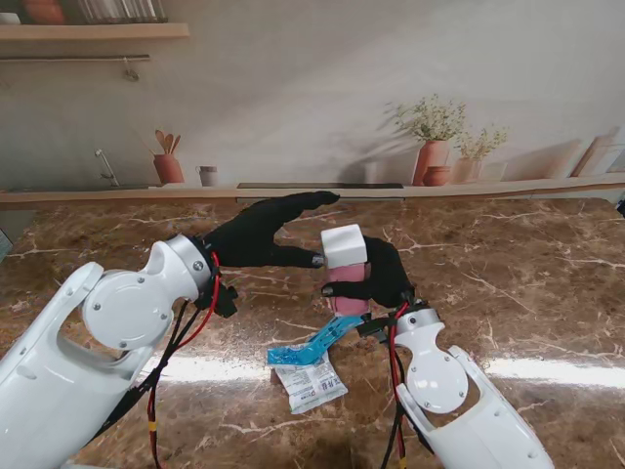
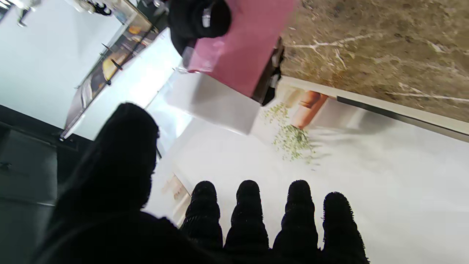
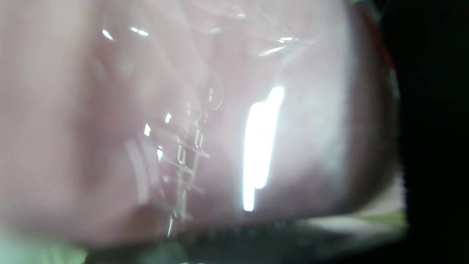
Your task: Fill the seasoning bottle
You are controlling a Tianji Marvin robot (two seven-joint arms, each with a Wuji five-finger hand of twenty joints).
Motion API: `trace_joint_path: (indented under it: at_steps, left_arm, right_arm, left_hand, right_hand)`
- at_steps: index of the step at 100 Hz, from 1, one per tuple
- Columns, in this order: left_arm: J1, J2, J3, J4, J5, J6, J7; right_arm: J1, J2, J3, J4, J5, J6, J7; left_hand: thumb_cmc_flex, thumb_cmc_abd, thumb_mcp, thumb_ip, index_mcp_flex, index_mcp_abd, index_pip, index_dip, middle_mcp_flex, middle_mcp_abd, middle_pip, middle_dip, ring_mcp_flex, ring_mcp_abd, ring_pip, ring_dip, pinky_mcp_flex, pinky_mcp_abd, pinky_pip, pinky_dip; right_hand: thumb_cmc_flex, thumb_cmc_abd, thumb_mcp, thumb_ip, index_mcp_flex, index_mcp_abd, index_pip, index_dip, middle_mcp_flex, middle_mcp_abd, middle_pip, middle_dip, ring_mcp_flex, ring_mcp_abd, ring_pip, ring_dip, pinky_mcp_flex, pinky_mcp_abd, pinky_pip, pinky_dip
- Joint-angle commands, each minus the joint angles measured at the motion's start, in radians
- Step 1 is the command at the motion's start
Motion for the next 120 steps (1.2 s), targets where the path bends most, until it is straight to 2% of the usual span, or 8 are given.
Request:
trace_joint_path:
  at_steps: [1, 15, 41, 53, 61, 77, 96, 120]
  left_arm:
    - [0.039, -0.006, -0.004, 0.021, 0.009, -0.003, 0.036]
    - [0.099, -0.021, -0.025, 0.056, 0.064, -0.004, 0.128]
    - [0.217, -0.036, -0.071, 0.091, 0.137, -0.023, 0.241]
    - [0.257, -0.040, -0.083, 0.099, 0.144, -0.022, 0.268]
    - [0.279, -0.043, -0.090, 0.101, 0.150, -0.017, 0.287]
    - [0.307, -0.045, -0.101, 0.101, 0.161, -0.011, 0.306]
    - [0.315, -0.043, -0.106, 0.111, 0.168, 0.001, 0.298]
    - [0.314, -0.049, -0.096, 0.136, 0.156, 0.011, 0.321]
  right_arm:
    - [0.007, -0.004, 0.013, 0.024, 0.004, -0.007, -0.002]
    - [0.017, -0.008, 0.032, 0.058, 0.007, -0.001, -0.014]
    - [0.050, -0.017, 0.059, 0.154, -0.018, -0.015, -0.052]
    - [0.079, -0.024, 0.059, 0.222, -0.016, -0.034, -0.065]
    - [0.100, -0.028, 0.061, 0.268, -0.022, -0.044, -0.079]
    - [0.138, -0.039, 0.072, 0.352, -0.022, -0.060, -0.105]
    - [0.193, -0.056, 0.075, 0.466, -0.016, -0.077, -0.140]
    - [0.263, -0.076, 0.048, 0.625, 0.044, -0.127, -0.114]
  left_hand:
    - [0.016, 0.037, -0.059, 0.038, -0.027, 0.018, 0.098, 0.015, -0.028, -0.014, 0.000, 0.010, 0.001, -0.047, -0.041, -0.046, 0.005, -0.048, -0.038, -0.014]
    - [0.017, -0.002, -0.028, 0.036, 0.087, 0.089, 0.160, -0.035, 0.008, 0.013, 0.043, 0.000, 0.007, -0.058, -0.054, -0.111, 0.023, -0.101, -0.056, -0.087]
    - [0.011, 0.025, -0.069, 0.031, 0.150, 0.079, 0.207, -0.070, 0.045, 0.023, 0.055, -0.026, 0.039, -0.047, -0.043, -0.137, 0.009, -0.046, 0.024, -0.005]
    - [0.028, 0.040, -0.109, 0.036, 0.146, 0.076, 0.202, -0.080, 0.039, 0.016, 0.045, -0.031, 0.030, -0.048, -0.046, -0.143, 0.007, -0.047, 0.014, -0.016]
    - [0.040, 0.053, -0.142, 0.040, 0.146, 0.076, 0.198, -0.083, 0.037, 0.017, 0.041, -0.032, 0.026, -0.042, -0.044, -0.138, 0.002, -0.046, 0.090, 0.055]
    - [0.047, 0.060, -0.158, 0.041, 0.145, 0.082, 0.194, -0.085, 0.026, 0.016, 0.039, -0.032, 0.019, -0.055, -0.046, -0.138, -0.001, -0.081, 0.089, 0.063]
    - [0.070, 0.067, -0.201, 0.047, 0.159, 0.092, 0.199, -0.084, 0.032, 0.027, 0.044, -0.044, 0.021, -0.055, -0.061, -0.177, 0.018, -0.092, -0.039, -0.048]
    - [0.063, 0.081, -0.209, 0.047, 0.179, 0.092, 0.209, -0.087, 0.050, 0.028, 0.049, -0.051, 0.036, -0.051, -0.053, -0.182, 0.028, -0.069, -0.049, -0.090]
  right_hand:
    - [0.402, 0.482, 0.542, 0.029, 0.132, -0.360, 0.377, 0.065, 0.015, -0.172, 0.055, -0.009, 0.056, -0.103, 0.029, -0.020, -0.010, -0.015, -0.026, -0.020]
    - [0.398, 0.450, 0.539, 0.026, 0.113, -0.356, 0.360, 0.045, 0.004, -0.168, 0.041, -0.019, 0.036, -0.097, 0.004, -0.024, -0.033, -0.012, -0.068, -0.034]
    - [0.337, 0.353, 0.558, 0.029, 0.058, -0.362, 0.310, -0.046, -0.031, -0.167, -0.017, -0.052, -0.016, -0.086, -0.102, -0.053, -0.110, 0.007, -0.229, -0.078]
    - [0.306, 0.300, 0.573, 0.031, 0.027, -0.375, 0.304, -0.087, -0.046, -0.170, -0.040, -0.067, -0.040, -0.088, -0.158, -0.064, -0.147, 0.008, -0.297, -0.092]
    - [0.302, 0.273, 0.582, 0.030, 0.017, -0.383, 0.301, -0.099, -0.049, -0.177, -0.052, -0.077, -0.047, -0.091, -0.189, -0.069, -0.162, 0.008, -0.330, -0.099]
    - [0.315, 0.238, 0.600, 0.029, 0.016, -0.384, 0.302, -0.106, -0.048, -0.183, -0.061, -0.084, -0.041, -0.098, -0.206, -0.070, -0.161, 0.007, -0.344, -0.098]
    - [0.321, 0.193, 0.626, 0.028, -0.019, -0.385, 0.294, -0.100, -0.082, -0.186, -0.086, -0.094, -0.064, -0.106, -0.262, -0.076, -0.174, 0.000, -0.398, -0.114]
    - [0.285, 0.167, 0.645, 0.026, -0.129, -0.368, 0.260, -0.097, -0.176, -0.182, -0.100, -0.106, -0.119, -0.111, -0.326, -0.070, -0.205, 0.004, -0.442, -0.116]
